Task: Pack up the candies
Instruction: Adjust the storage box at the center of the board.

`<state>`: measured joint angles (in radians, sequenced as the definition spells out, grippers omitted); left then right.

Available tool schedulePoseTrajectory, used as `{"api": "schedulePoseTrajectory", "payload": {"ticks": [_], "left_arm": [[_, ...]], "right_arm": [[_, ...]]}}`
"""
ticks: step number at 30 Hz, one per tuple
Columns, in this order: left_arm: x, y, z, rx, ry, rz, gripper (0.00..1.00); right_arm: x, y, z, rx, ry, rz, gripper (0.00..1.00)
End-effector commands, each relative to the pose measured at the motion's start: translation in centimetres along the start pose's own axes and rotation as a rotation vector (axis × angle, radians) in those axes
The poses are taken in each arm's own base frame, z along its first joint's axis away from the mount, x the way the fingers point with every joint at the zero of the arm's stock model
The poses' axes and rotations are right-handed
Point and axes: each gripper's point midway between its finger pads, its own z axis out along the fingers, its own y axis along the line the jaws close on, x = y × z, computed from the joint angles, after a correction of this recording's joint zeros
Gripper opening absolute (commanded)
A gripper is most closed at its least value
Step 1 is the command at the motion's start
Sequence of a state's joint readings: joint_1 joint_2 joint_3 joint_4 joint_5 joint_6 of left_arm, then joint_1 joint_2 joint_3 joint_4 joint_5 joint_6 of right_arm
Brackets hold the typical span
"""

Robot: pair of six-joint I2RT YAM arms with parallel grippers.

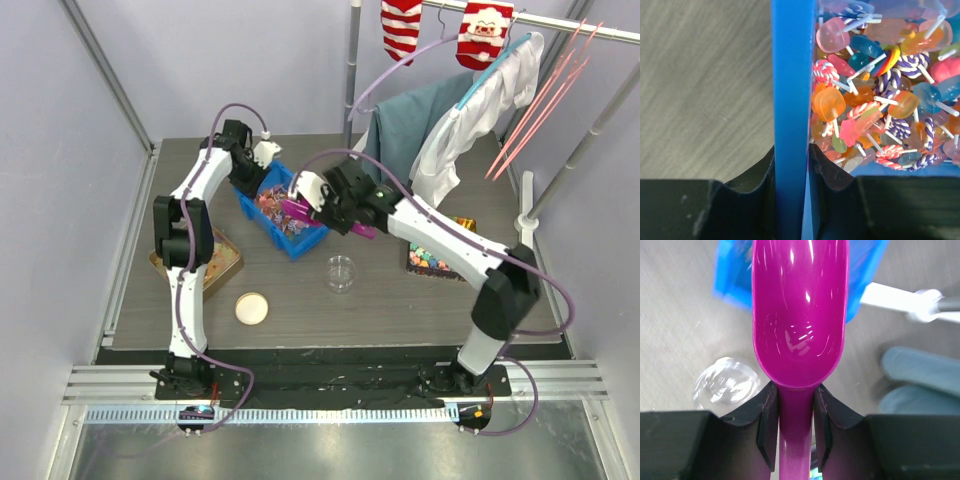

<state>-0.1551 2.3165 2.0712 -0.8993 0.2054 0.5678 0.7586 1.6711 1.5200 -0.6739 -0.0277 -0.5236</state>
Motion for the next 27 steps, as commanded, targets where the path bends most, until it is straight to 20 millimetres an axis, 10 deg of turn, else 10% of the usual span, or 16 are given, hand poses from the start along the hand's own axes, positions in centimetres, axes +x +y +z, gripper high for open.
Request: {"api": "schedulePoseTrajectory", "payload": {"ticks": [1, 27], "left_arm": [[3.0, -2.4, 0.3, 0.065, 0.090, -0.067, 0.00], [-1.2, -2.8, -2.0, -0.008, -0.150, -0.396, 0.00]], "right_arm": [[0.2, -2.9, 1.4, 0.012, 0.151, 0.066, 0.01], [3.9, -1.7, 3.9, -0.153, 0.551, 0.015, 0.01]]}}
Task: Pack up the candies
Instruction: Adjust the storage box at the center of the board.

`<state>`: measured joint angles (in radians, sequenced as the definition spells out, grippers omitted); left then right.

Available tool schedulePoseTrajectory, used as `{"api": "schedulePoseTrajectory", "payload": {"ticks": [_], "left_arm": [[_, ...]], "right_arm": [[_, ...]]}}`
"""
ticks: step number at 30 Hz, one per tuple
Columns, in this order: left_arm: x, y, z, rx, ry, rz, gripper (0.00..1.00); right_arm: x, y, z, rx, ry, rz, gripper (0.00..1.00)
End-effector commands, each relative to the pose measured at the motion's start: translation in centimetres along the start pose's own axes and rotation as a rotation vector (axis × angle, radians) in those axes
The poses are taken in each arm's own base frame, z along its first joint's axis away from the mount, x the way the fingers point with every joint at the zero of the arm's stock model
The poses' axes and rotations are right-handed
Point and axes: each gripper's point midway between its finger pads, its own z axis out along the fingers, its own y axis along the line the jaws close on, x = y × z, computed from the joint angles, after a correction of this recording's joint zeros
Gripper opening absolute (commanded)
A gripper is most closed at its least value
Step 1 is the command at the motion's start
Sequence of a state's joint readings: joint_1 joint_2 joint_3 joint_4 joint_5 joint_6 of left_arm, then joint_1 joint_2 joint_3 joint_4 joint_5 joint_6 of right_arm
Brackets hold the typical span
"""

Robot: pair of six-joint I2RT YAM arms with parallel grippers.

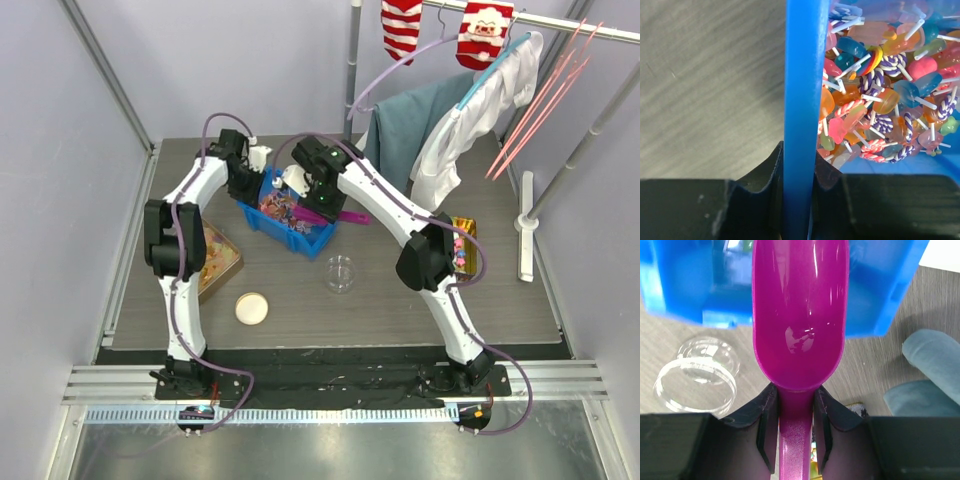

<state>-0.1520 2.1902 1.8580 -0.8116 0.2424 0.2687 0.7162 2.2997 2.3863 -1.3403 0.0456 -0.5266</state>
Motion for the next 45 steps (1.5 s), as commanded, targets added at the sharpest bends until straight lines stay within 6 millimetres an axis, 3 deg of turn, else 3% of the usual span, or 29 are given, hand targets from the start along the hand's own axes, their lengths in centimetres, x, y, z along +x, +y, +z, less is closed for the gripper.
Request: {"api": "schedulePoseTrajectory", "payload": {"ticks": [1, 11, 15, 22, 25, 34, 44, 45], "left_arm": [[-3.2, -0.5, -2.1, -0.030, -0.173, -0.090, 0.00], [-5.0, -0.3, -4.5, -0.073, -0.283, -0.097, 0.00], [-6.8, -0.7, -6.3, -0.066, -0.361, -0.104, 0.00], [-8.2, -1.9, -8.6, -0.028, -0.454, -0.095, 0.00], [-7.7, -1.7, -7.8, -0.031, -0.439, -0.103, 0.00], [-6.9, -1.5, -5.8, -0.025, -0.407, -0.115, 0.00], [-4.8, -1.0, -2.4, -0.018, -0.314, -0.126, 0.01], [-4.6, -0.9, -2.1, -0.013, -0.305, -0.131, 0.05]], "right_arm": [[2.4, 1.4, -0.6, -0.025, 0.139, -0.018, 0.01], [4.4, 1.8, 0.2, -0.005, 0.240, -0.051, 0.01], [5.2, 1.7, 0.8, 0.005, 0.281, -0.058, 0.01], [4.4, 1.4, 0.2, 0.022, 0.250, -0.047, 0.01], [2.6, 1.3, -1.4, 0.015, 0.156, -0.046, 0.01], [0.7, 1.5, -3.1, -0.029, 0.040, -0.051, 0.01], [0.9, 1.3, -4.7, -0.069, -0.032, -0.046, 0.01], [0.9, 1.2, -4.9, -0.071, -0.040, -0.043, 0.01]]}}
